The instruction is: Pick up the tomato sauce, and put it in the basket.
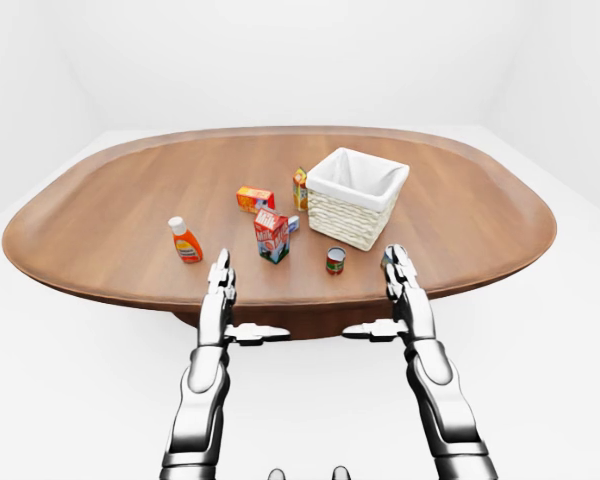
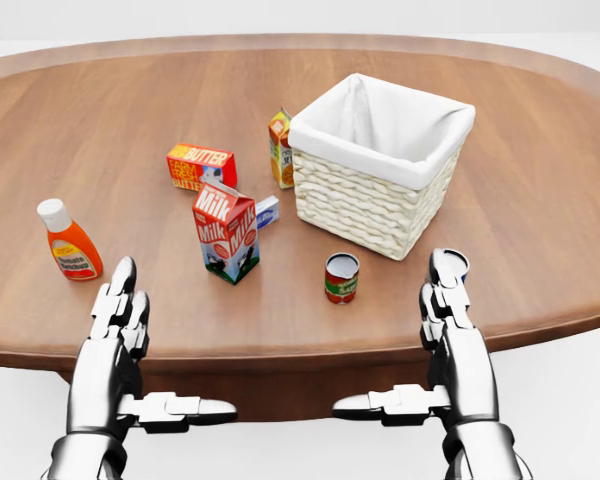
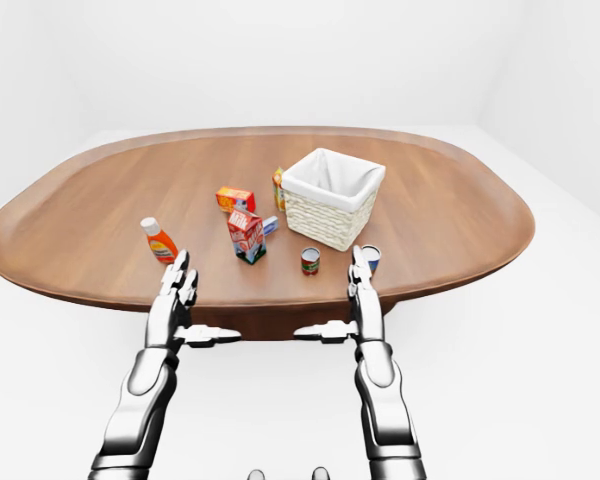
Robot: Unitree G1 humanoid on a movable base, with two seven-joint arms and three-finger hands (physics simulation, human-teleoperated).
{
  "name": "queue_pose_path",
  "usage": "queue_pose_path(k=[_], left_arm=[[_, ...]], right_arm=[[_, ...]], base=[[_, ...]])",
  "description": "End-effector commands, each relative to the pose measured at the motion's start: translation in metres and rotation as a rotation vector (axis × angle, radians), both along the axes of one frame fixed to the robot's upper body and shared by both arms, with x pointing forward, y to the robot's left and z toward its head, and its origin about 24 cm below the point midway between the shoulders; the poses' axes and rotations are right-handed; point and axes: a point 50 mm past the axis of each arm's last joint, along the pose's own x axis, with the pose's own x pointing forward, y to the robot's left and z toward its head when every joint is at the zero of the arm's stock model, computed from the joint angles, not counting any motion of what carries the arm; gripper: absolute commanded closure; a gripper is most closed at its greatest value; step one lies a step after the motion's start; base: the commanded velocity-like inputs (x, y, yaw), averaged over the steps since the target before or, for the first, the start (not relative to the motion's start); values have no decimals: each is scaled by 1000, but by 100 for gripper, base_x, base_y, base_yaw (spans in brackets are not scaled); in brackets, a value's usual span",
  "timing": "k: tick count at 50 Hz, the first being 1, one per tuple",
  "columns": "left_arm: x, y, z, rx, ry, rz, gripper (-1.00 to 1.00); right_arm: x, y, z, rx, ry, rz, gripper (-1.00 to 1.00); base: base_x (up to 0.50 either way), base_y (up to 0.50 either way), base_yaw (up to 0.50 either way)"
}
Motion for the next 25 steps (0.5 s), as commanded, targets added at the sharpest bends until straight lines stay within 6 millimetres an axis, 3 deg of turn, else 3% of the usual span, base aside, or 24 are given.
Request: queue_pose_path(k=[1, 25], left_arm=[[0, 6, -2, 6, 8, -9, -100], [-5, 5, 11, 25, 0, -26, -100]], right_arm=[[-2, -7, 2, -1, 7, -3, -100], [-2, -11, 11, 5, -7, -11, -100]], base=[[0, 0, 0], [0, 0, 0]])
